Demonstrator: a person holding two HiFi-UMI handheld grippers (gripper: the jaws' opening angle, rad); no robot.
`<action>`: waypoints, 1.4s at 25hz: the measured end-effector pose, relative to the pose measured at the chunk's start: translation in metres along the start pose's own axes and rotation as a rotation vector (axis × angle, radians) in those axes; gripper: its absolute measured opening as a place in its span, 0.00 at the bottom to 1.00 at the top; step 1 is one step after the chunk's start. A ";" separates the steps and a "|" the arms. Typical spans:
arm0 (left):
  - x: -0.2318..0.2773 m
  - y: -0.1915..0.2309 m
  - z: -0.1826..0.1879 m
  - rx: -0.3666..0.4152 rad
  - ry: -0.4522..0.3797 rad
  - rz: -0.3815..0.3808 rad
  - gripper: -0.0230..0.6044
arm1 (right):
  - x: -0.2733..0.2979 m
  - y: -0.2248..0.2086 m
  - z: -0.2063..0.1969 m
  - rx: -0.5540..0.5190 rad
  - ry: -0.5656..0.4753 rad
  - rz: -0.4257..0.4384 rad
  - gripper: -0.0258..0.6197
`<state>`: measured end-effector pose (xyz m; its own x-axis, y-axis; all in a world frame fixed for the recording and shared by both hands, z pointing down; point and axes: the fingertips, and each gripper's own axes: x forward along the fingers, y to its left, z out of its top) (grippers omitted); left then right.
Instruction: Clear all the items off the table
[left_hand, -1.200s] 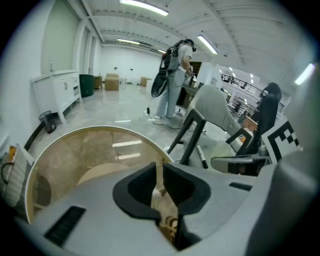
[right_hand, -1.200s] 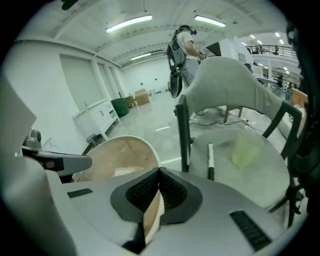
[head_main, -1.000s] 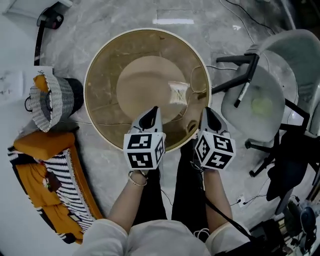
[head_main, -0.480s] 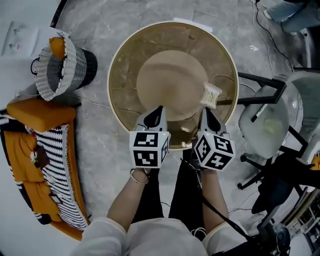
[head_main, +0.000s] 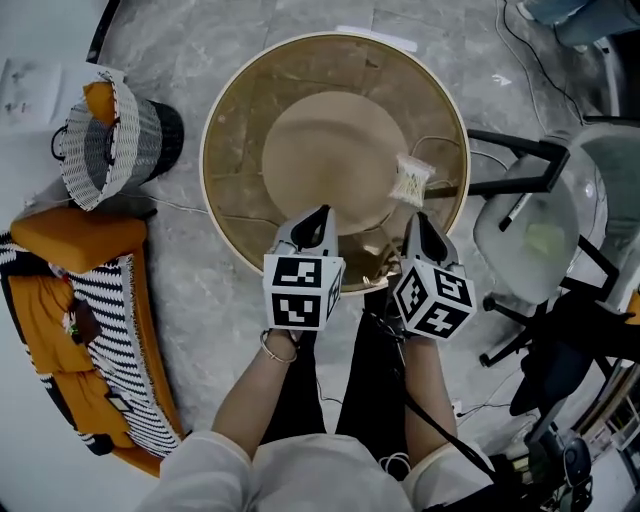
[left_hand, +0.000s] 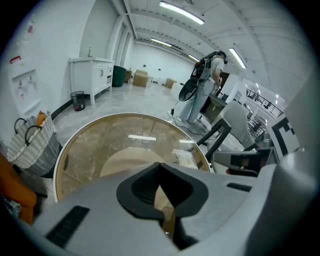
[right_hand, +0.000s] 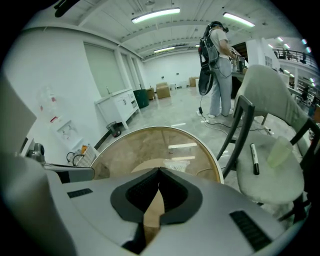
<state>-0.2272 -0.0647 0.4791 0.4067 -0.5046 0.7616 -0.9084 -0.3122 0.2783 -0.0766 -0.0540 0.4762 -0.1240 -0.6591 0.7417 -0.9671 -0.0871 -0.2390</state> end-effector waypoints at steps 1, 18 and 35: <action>0.004 -0.005 0.000 0.006 0.007 -0.004 0.05 | -0.001 -0.009 -0.001 0.011 0.002 -0.012 0.08; 0.078 -0.101 -0.006 0.154 0.124 -0.063 0.05 | -0.014 -0.105 -0.015 0.128 0.018 -0.106 0.08; 0.163 -0.114 -0.026 0.110 0.234 0.016 0.50 | 0.004 -0.156 -0.028 0.131 0.090 -0.120 0.08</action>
<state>-0.0595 -0.0906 0.5865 0.3472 -0.3144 0.8835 -0.8932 -0.3978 0.2094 0.0675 -0.0225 0.5340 -0.0347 -0.5696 0.8212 -0.9397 -0.2611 -0.2208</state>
